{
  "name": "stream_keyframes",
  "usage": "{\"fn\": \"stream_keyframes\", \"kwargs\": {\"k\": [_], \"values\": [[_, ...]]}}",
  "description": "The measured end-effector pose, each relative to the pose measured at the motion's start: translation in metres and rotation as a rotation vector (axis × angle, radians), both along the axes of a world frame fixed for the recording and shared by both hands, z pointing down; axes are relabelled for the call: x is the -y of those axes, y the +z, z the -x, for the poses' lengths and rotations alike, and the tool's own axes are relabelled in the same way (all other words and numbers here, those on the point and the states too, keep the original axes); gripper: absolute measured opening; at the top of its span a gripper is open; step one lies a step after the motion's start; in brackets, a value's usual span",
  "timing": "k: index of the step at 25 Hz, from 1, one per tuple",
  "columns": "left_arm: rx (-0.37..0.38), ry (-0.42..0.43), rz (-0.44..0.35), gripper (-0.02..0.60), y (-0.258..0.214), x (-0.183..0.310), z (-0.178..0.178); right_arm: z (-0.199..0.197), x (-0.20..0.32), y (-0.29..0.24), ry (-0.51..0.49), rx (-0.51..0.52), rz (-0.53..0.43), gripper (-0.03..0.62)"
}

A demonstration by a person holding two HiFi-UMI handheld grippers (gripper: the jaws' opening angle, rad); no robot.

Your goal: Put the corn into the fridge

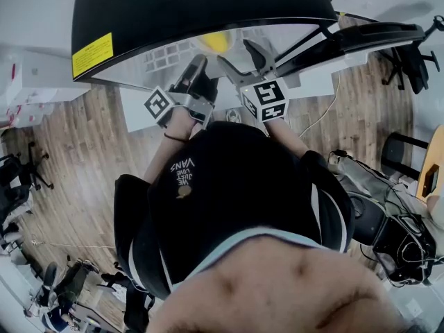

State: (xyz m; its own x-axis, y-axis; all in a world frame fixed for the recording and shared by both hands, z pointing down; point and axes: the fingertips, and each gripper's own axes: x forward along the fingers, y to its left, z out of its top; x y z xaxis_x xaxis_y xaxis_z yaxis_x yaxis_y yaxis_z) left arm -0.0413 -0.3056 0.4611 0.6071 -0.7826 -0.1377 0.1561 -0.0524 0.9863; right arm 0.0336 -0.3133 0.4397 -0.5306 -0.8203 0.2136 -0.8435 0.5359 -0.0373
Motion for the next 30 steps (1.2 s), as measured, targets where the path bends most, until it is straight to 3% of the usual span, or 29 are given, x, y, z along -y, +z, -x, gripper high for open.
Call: {"fn": "stream_keyframes", "kwargs": {"k": [10, 17, 20, 24, 30], "values": [[0.277, 0.037, -0.240, 0.089, -0.025, -0.005, 0.003, -0.005, -0.012, -0.007, 0.019, 0.021, -0.018, 0.327], [0.374, 0.038, -0.294, 0.089, -0.028, -0.012, 0.004, -0.005, -0.019, -0.013, 0.025, 0.030, -0.029, 0.327], [0.448, 0.048, -0.320, 0.089, -0.027, -0.015, 0.005, -0.006, -0.022, -0.015, 0.028, 0.031, -0.031, 0.327], [0.580, 0.052, -0.414, 0.089, -0.031, -0.016, 0.009, -0.006, -0.024, -0.018, 0.036, 0.034, -0.043, 0.327], [0.710, 0.050, -0.477, 0.089, -0.030, -0.019, 0.013, -0.005, -0.028, -0.021, 0.042, 0.036, -0.051, 0.314]]}}
